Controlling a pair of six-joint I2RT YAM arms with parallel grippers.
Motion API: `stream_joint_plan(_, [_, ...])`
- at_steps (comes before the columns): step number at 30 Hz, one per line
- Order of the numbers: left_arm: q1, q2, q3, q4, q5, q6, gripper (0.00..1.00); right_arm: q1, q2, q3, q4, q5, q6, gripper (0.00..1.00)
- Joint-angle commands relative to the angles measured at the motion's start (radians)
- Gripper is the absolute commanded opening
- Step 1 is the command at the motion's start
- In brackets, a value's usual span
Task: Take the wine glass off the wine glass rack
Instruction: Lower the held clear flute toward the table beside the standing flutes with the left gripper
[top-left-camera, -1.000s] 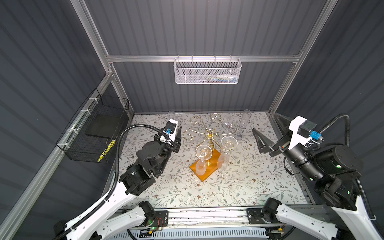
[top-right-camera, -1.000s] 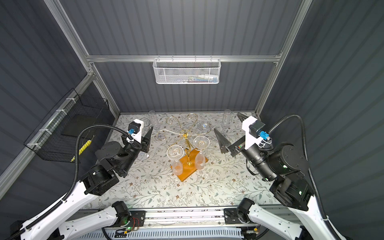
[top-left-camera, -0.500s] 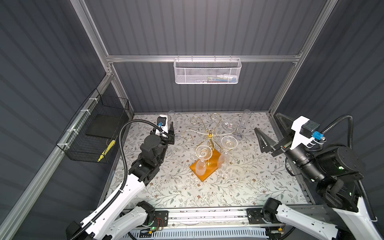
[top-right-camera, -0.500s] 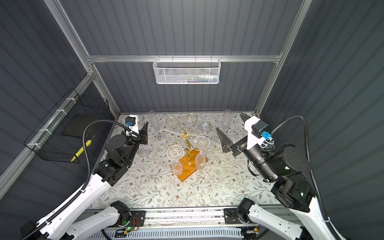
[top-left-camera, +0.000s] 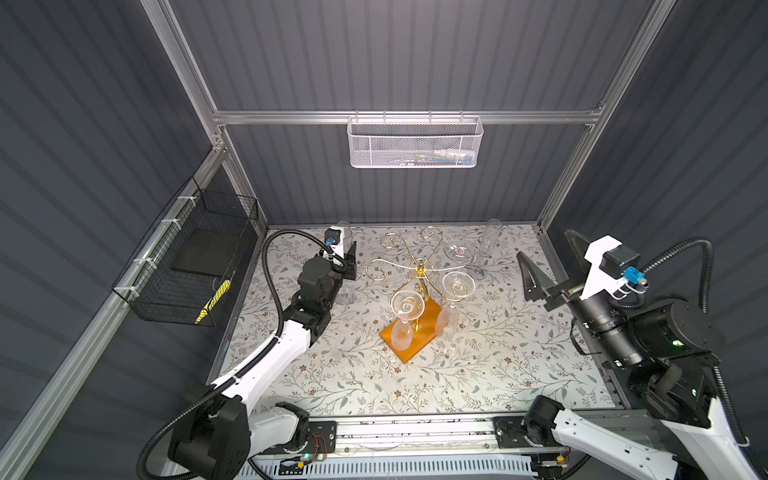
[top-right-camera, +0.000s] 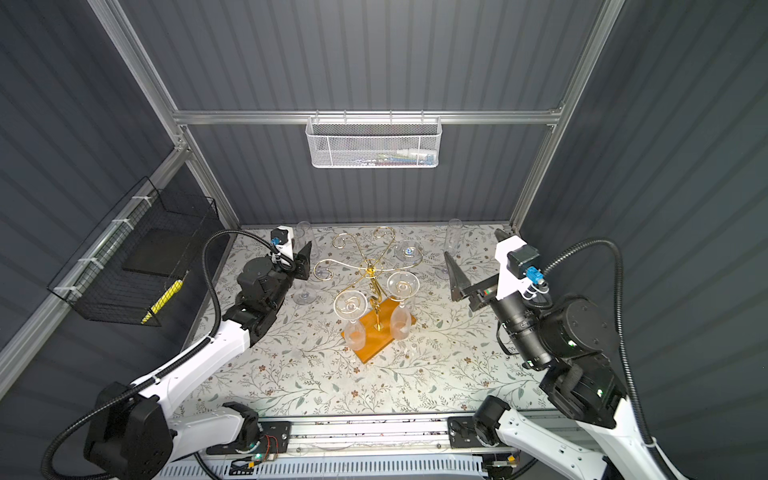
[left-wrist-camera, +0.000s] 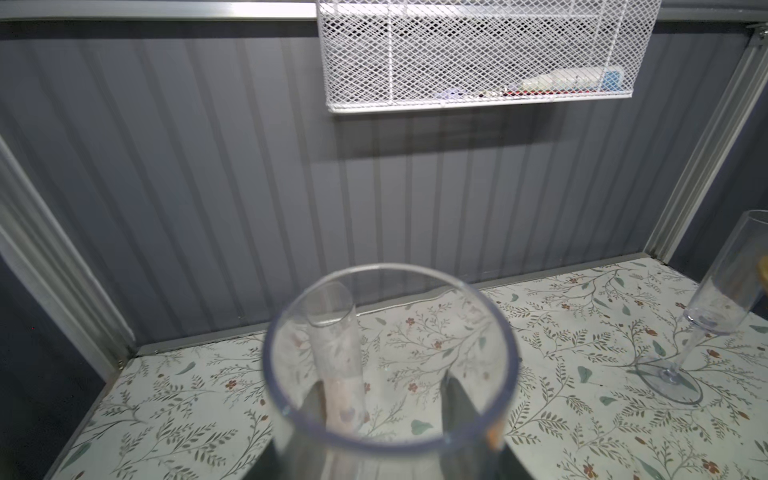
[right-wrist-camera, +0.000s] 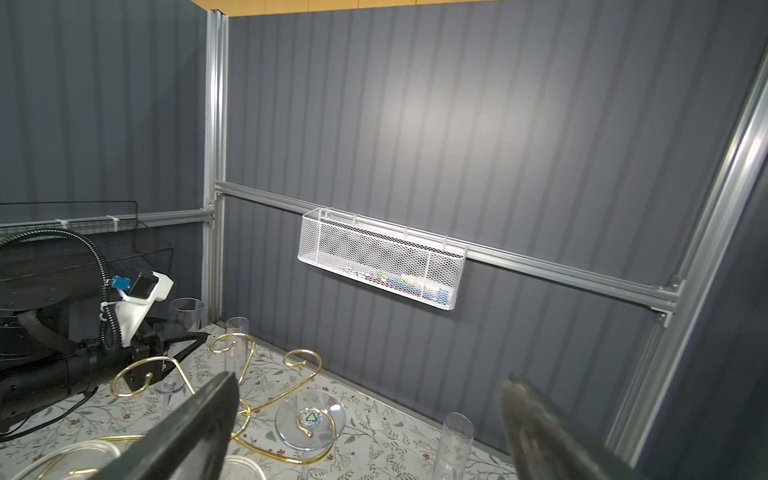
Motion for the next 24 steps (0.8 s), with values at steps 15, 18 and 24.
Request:
stream_joint_plan(15, [0.058,0.293,-0.092,0.584,0.125,-0.025,0.38,-0.019,0.021,-0.068,0.105,0.145,-0.095,0.99])
stream_joint_plan(18, [0.060,0.328,-0.104,0.641,0.130,-0.029,0.37,-0.031,0.018,-0.077,0.108,0.143,-0.087,0.99])
stream_joint_plan(24, [0.062,0.387,-0.132,0.745,0.132,-0.031,0.37,-0.054,0.027,-0.077,0.091,0.127,-0.068,0.99])
